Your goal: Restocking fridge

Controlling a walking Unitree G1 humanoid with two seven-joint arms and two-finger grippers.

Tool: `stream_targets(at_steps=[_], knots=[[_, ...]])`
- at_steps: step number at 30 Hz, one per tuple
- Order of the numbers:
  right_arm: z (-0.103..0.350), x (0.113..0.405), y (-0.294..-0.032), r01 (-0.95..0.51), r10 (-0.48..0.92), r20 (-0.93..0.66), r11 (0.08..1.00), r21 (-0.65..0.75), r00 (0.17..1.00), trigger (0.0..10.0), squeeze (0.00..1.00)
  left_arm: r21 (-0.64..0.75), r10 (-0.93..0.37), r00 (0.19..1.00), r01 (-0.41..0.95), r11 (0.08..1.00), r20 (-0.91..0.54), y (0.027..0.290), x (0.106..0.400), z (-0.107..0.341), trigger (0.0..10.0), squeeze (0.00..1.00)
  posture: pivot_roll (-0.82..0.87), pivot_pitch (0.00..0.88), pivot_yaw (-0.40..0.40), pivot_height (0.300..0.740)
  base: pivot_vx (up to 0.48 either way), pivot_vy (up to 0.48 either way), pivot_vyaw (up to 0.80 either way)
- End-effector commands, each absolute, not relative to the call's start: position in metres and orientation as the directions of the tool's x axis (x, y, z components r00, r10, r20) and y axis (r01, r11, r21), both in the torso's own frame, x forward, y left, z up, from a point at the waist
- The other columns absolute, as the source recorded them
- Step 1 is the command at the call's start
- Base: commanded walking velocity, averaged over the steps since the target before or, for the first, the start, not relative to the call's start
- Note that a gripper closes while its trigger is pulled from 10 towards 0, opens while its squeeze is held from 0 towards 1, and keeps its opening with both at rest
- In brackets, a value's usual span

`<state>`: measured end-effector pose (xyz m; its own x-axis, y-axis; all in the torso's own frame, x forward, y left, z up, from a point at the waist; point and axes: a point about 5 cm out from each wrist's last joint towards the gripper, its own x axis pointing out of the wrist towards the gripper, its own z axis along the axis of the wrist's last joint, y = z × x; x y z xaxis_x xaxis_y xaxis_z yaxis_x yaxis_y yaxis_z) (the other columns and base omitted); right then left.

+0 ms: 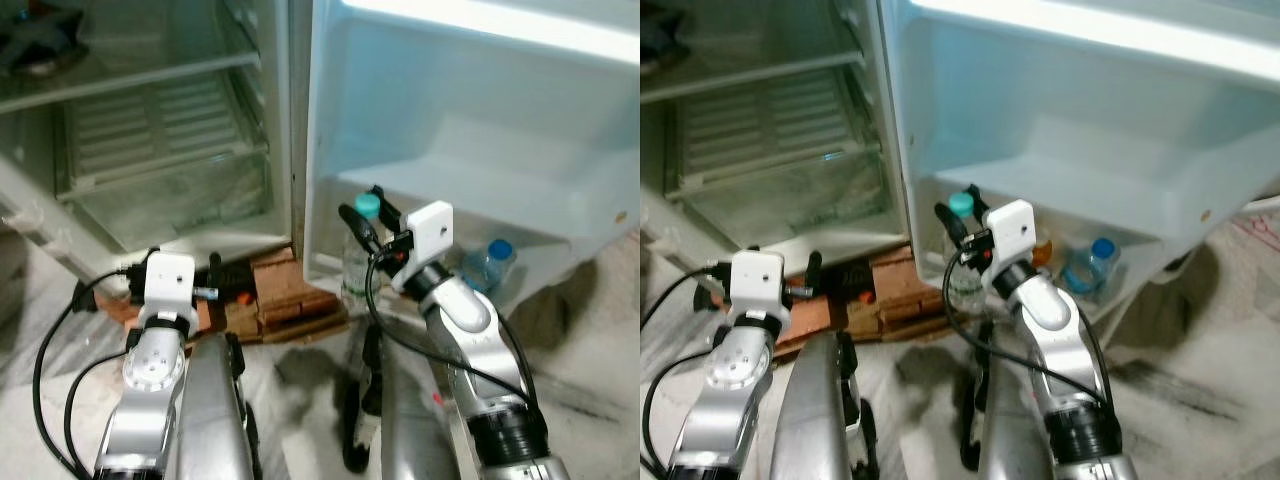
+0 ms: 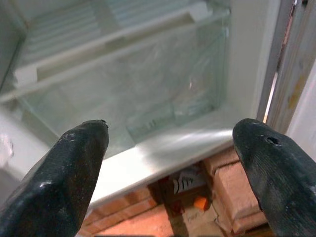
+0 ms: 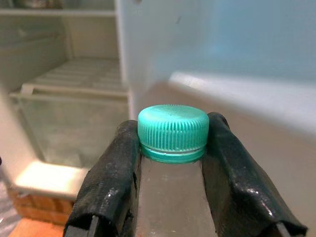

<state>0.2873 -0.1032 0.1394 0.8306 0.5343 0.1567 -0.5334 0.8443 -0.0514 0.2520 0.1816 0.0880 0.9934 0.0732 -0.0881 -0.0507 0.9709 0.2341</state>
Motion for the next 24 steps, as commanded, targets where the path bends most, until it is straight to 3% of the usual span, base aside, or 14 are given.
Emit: stream_targets(at_steps=[1,9,15,17,24], knots=[[0.143,0.29,-0.1,-0.535,0.539,0.173,0.841,-0.072,0.824,10.0,0.0,0.256,0.097,0.992,-0.072,0.964,-0.086,0.186,0.248,0.09,10.0,0.0,0.05,0.195,-0.017,0.513,0.0,0.0,0.0],[0.152,0.301,-0.087,-0.551,0.562,0.208,0.827,-0.114,0.801,10.0,0.0,0.355,0.121,0.989,-0.084,0.931,-0.081,0.189,0.237,0.09,10.0,0.0,0.07,0.209,-0.023,0.513,0.0,0.0,0.0],[0.159,0.312,-0.066,-0.591,0.601,0.226,0.798,-0.118,0.767,10.0,0.0,0.353,0.124,0.988,-0.083,0.932,-0.095,0.186,0.227,0.09,10.0,0.0,0.09,0.233,-0.04,0.513,0.0,0.0,0.0],[0.165,0.316,-0.057,-0.598,0.617,0.257,0.786,-0.157,0.744,10.0,0.0,0.345,0.142,0.984,-0.097,0.934,-0.106,0.187,0.219,0.09,10.0,0.0,0.1,0.249,-0.053,0.496,0.0,0.0,0.0],[0.172,0.328,-0.054,-0.546,0.584,0.303,0.812,-0.206,0.753,10.0,0.0,0.352,0.141,0.984,-0.094,0.931,-0.11,0.186,0.207,0.094,10.0,0.0,0.13,0.279,-0.063,0.496,0.0,0.0,0.06]])
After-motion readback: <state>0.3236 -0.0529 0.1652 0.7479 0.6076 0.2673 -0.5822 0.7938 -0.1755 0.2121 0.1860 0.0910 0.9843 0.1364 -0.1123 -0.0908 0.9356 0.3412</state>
